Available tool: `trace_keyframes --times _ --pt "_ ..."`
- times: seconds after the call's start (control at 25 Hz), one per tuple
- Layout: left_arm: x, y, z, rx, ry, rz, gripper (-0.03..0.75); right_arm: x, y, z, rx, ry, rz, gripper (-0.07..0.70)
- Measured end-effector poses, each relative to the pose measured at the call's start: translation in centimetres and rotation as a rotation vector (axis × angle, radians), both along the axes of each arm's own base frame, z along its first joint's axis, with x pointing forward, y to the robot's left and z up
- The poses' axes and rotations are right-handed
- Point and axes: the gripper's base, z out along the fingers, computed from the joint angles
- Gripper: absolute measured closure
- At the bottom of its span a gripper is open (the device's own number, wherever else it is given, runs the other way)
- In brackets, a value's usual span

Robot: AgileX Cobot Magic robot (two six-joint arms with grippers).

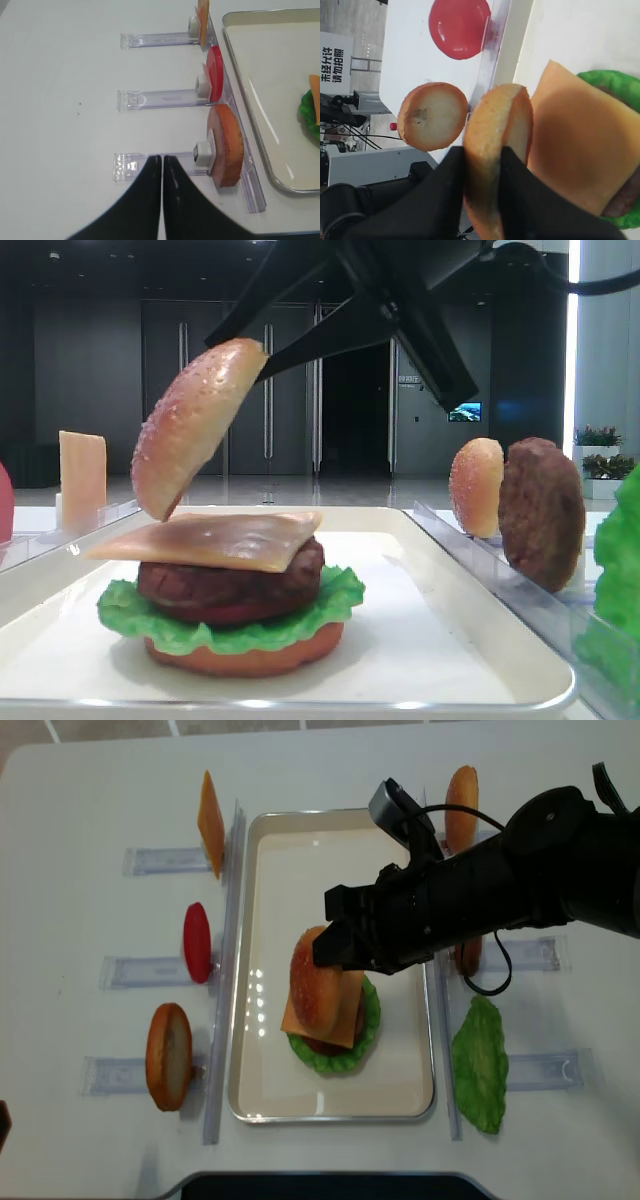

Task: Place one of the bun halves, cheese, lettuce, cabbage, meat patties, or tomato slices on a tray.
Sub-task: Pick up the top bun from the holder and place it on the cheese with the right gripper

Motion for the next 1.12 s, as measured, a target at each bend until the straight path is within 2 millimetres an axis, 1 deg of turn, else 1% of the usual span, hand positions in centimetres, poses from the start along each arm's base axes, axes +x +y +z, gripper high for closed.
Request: trace_keyframes --times 0.28,1.12 --pt "0.0 0.0 0.0 0.0 0.0 0.0 0.715 -0.27 0.37 0.0 0.005 0.004 0.004 0.453" --pt "0.0 0.0 0.0 0.0 0.0 0.0 0.715 0.14 0.6 -0.29 0.031 0.008 -0.024 0.454"
